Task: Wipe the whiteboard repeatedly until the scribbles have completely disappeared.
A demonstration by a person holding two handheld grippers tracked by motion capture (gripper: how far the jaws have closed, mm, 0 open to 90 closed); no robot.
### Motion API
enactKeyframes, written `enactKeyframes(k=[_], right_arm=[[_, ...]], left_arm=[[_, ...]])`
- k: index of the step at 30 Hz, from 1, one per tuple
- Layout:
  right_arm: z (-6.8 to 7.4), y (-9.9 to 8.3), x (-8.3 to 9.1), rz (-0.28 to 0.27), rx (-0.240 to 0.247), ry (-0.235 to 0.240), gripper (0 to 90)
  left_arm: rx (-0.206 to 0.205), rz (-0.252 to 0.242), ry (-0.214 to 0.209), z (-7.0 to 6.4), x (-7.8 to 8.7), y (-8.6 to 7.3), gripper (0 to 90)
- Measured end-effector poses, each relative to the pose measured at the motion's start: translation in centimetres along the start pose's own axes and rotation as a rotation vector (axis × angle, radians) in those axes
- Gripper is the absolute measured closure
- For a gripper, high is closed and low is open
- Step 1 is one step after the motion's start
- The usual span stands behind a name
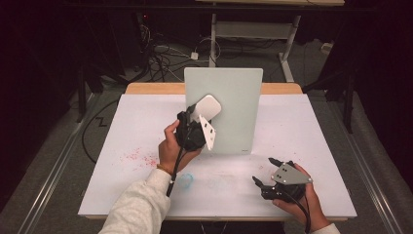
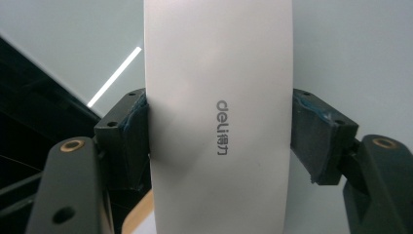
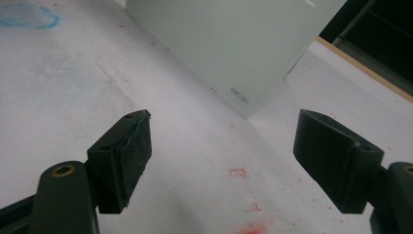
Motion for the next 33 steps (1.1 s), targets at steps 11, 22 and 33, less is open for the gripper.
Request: enactKeyframes(k=[11, 22, 33], right_arm=[[0.1, 0.0, 0.0, 0.004, 0.006, 0.000, 22.4], [-0.1, 0.0, -0.1, 0.005, -0.008, 0.001, 22.5], [-0.3, -0.1, -0.1, 0.005, 0.000, 0.001, 22.4]], left_arm=[[-0.062, 0.027, -0.034, -2.2, 0.0, -0.9, 29.1], [0.062, -0.024, -0.071, 4.0, 0.5, 3.0, 29.1], [0.117, -0.031, -0.052, 7.1, 0.7, 4.5, 29.1]])
Point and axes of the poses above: each handheld gripper's, and its own axes: x roughly backward along the jaws, y roughly out of its top, z roughly to its left, the point moved 2 cm from there along -x, roughly forward along the jaws, and after that the axes turned 12 degrees about z, right-handed, at the moved point
